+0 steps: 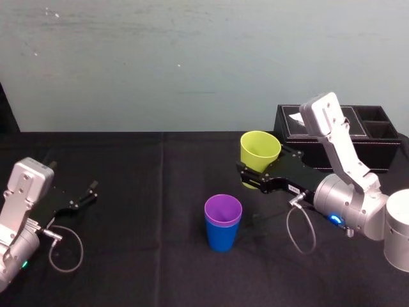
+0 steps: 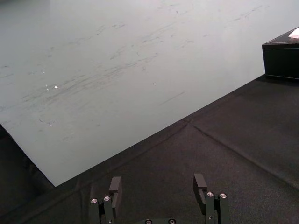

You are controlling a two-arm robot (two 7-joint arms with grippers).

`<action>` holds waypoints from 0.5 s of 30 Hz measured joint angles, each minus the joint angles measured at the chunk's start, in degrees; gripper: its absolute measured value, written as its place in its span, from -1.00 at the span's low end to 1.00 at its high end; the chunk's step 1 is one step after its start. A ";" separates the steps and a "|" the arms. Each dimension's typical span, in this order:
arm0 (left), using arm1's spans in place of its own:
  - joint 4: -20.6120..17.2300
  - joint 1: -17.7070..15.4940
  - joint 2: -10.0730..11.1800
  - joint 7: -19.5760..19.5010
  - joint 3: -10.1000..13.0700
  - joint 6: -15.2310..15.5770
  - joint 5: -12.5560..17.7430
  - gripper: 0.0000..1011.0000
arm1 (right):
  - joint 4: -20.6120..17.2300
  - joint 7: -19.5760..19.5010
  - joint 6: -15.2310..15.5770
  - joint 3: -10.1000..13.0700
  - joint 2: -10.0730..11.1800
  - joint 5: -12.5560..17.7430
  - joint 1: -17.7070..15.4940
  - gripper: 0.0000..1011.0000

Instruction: Stack the three plastic cups sequentially using one hand.

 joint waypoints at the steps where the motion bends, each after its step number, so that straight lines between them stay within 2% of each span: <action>1: 0.00 0.00 0.00 0.00 0.00 0.00 0.00 0.98 | -0.55 0.10 0.42 -0.04 0.13 0.19 -0.07 0.46; 10: 0.00 0.00 0.00 0.00 0.00 0.00 0.00 0.98 | -5.22 1.09 5.91 -1.10 1.69 2.74 -0.30 0.46; 15: 0.00 0.00 0.00 0.00 0.00 0.00 0.00 0.98 | -6.11 1.48 7.42 -1.61 2.26 3.92 -0.31 0.46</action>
